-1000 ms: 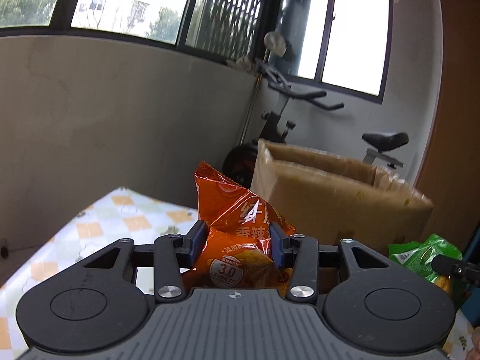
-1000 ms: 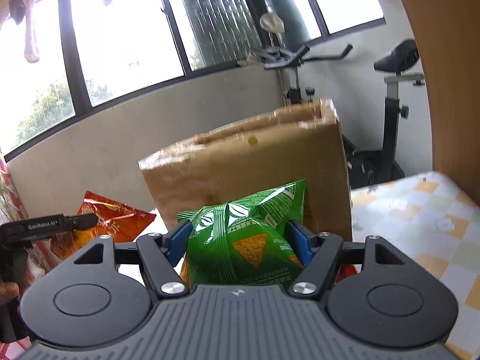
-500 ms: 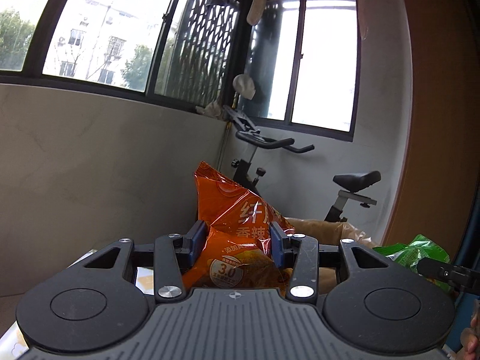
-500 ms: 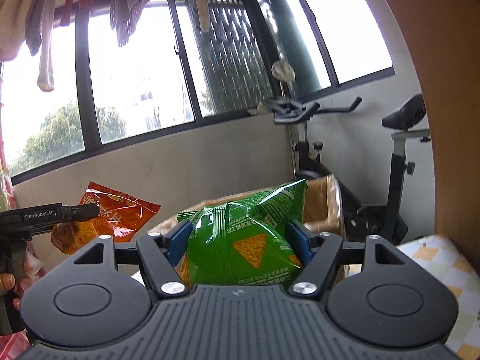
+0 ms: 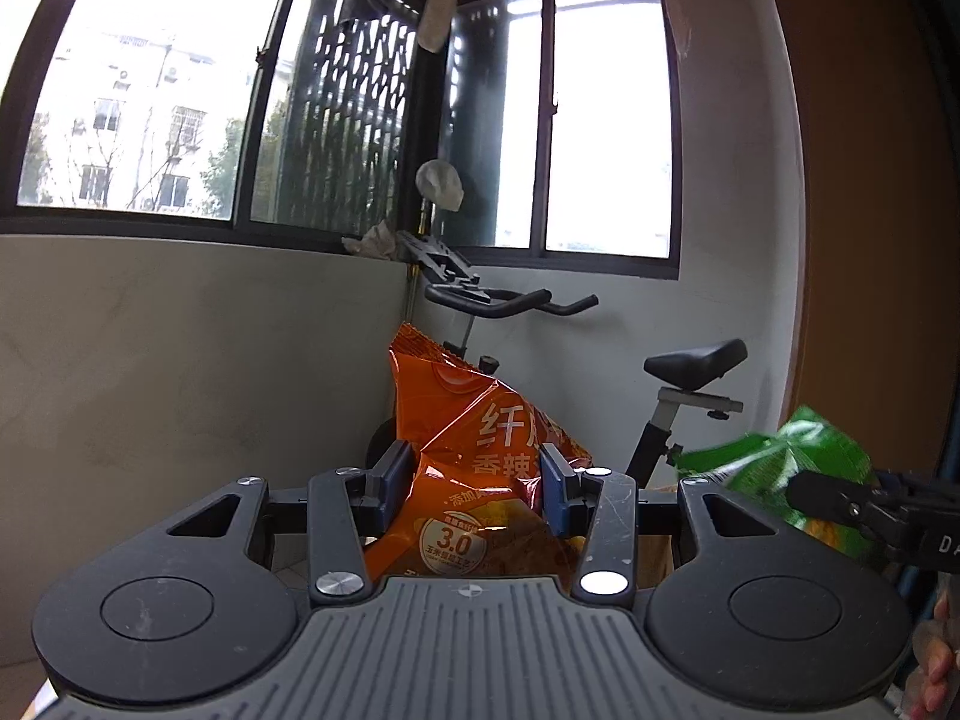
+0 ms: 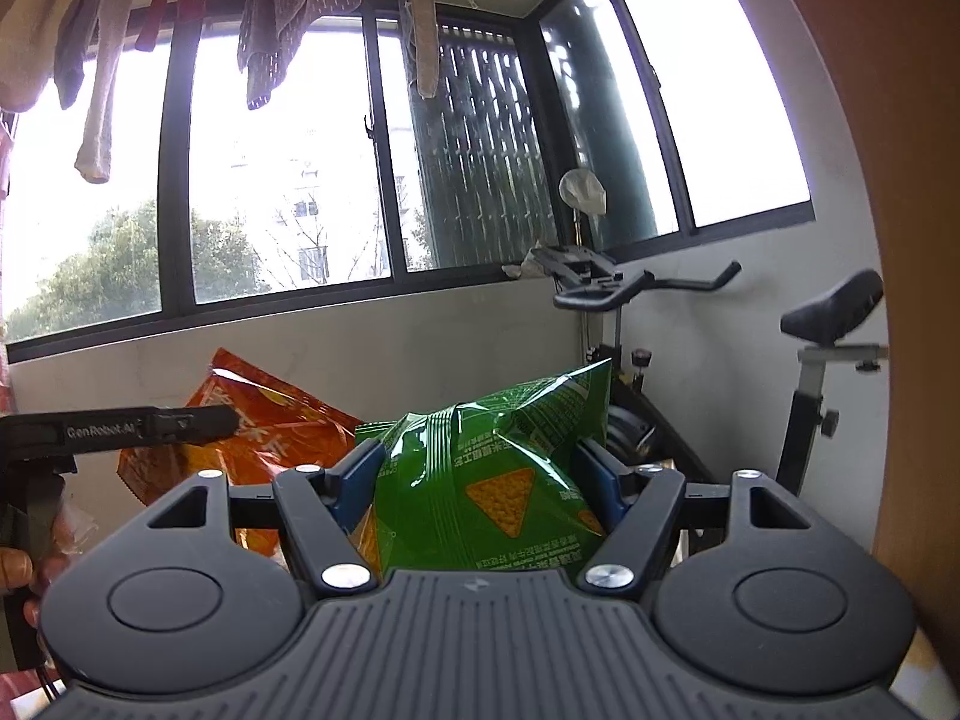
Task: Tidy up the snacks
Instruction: 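Lift the orange bag with the left tool while the right tool carries the green bag, then release both bags into the lined box by opening both tools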
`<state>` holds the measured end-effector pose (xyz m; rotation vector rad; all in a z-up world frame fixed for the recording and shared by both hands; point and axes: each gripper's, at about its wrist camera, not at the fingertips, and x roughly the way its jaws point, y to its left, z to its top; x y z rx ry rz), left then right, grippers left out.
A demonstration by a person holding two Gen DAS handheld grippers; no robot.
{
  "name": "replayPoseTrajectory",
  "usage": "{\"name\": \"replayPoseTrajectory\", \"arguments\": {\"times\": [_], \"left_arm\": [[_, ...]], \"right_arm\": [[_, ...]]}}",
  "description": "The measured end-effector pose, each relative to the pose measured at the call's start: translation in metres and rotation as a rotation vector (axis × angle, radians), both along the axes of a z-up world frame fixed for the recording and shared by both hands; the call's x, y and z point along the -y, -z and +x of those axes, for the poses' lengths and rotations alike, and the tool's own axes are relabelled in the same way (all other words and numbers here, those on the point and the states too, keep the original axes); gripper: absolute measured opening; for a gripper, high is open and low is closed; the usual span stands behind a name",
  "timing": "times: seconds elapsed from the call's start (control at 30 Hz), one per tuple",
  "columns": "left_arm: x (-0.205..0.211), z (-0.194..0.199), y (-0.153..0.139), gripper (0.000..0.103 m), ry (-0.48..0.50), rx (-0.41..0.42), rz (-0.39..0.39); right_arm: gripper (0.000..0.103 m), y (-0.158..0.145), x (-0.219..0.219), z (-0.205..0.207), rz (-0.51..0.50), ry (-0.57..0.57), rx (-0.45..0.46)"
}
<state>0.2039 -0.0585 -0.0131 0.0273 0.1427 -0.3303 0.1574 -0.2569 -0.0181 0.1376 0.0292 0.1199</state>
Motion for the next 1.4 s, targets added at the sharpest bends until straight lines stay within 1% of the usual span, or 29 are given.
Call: {"name": "replayPoseTrajectory", "arguments": {"times": [0.07,0.2,0.33,0.47,0.53,0.57,0.6,0.67,0.8,0.9,1.0,1.1,1.4], "left_arm": [[0.013,0.015,0.003,0.047,-0.001,-0.003,0.038],[0.031,0.043,0.012,0.047,-0.019,-0.045,0.063],[0.038,0.065,0.025,0.048,-0.031,-0.107,0.073],[0.04,0.074,0.039,0.049,-0.035,-0.166,0.103],[0.036,0.074,0.045,0.052,-0.031,-0.182,0.113],[0.033,0.072,0.047,0.058,-0.029,-0.18,0.117],[0.031,0.071,0.048,0.065,-0.034,-0.175,0.122],[0.027,0.068,0.049,0.073,-0.046,-0.167,0.127],[0.019,0.063,0.046,0.076,-0.053,-0.176,0.111],[0.012,0.057,0.042,0.078,-0.063,-0.173,0.098],[0.004,0.05,0.037,0.078,-0.057,-0.172,0.067],[-0.008,0.041,0.034,0.078,-0.047,-0.173,0.034],[-0.043,0.007,0.035,0.078,-0.068,-0.178,-0.004]], "right_arm": [[0.071,-0.004,-0.003,0.019,-0.035,0.022,0.01],[0.071,-0.002,-0.002,0.059,-0.079,0.07,-0.01],[0.071,0.012,0.0,0.089,-0.102,0.097,-0.081],[0.071,0.031,0.001,0.106,-0.091,0.09,-0.174],[0.072,0.039,0.002,0.11,-0.075,0.078,-0.215],[0.073,0.043,0.002,0.111,-0.068,0.079,-0.231],[0.075,0.047,0.003,0.112,-0.062,0.082,-0.244],[0.075,0.051,0.005,0.111,-0.05,0.08,-0.266],[0.079,0.053,0.006,0.104,-0.036,0.071,-0.281],[0.08,0.052,0.007,0.094,-0.032,0.064,-0.277],[0.08,0.051,0.008,0.082,-0.024,0.056,-0.268],[0.08,0.049,0.007,0.067,-0.029,0.052,-0.244],[0.08,0.048,-0.002,0.021,-0.067,0.03,-0.17]]}}
